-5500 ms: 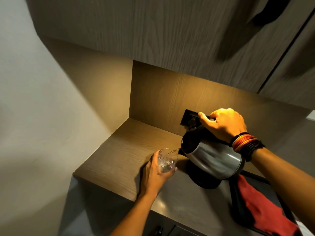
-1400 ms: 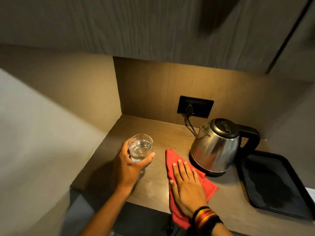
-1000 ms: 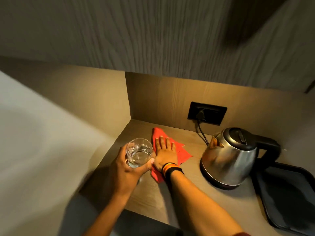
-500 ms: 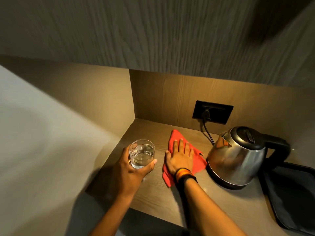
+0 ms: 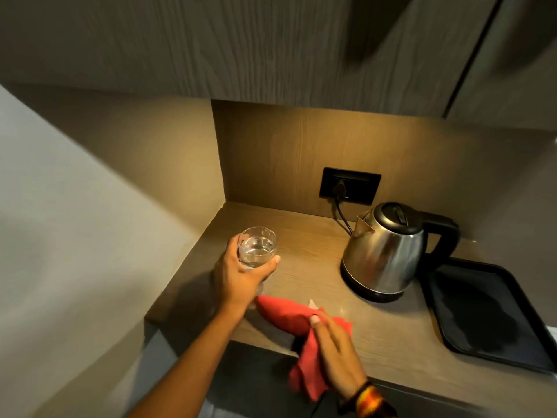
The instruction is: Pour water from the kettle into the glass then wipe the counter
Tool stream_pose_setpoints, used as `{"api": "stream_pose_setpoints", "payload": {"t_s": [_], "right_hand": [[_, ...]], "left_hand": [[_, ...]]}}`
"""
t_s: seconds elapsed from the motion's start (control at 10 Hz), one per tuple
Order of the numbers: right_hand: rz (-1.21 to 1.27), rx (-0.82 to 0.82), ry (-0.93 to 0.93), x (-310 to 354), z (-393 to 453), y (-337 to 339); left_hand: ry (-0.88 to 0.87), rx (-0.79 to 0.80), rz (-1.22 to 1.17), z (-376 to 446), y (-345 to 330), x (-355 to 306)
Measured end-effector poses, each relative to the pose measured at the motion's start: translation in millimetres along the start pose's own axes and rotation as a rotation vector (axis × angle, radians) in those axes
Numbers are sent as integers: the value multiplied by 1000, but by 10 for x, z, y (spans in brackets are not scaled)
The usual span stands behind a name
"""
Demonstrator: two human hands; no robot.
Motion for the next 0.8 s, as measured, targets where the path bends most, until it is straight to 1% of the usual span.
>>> {"api": "stream_pose_setpoints", "payload": {"t_s": [0.1, 0.2, 0.3, 0.4, 0.5, 0.6, 0.7, 0.8], "right_hand": [[36, -209, -108, 25, -56, 693], [87, -608, -26, -422, -155, 2015], [63, -773, -104, -485, -420, 3048], [-263, -877, -118, -87, -477, 3352], [-659, -660, -174, -56, -239, 3086], [-951, -318, -293, -475, -61, 2938], [-966, -289, -305, -582, -3, 2900], [-921, -422, -144, -252, 55, 2816]], "left_hand": [[55, 90, -35, -76, -239, 35], [84, 137, -54, -142, -461, 53], [104, 157, -51, -180, -632, 49], [120, 171, -42, -193, -730, 54], [127, 171, -46, -206, -786, 62], [138, 195, -33, -216, -811, 82], [107, 221, -6, -231, -757, 67], [-113, 166, 114, -181, -705, -182]]}}
Point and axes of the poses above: each hand's wrist, its own z-axis towards the middle knuckle, its own y-axis out of the back of the hand, x = y × z, the point moved 3 cm from there along z, towards the middle knuckle, and after that the axes turned 2 degrees about z, right-handed, at the moved point
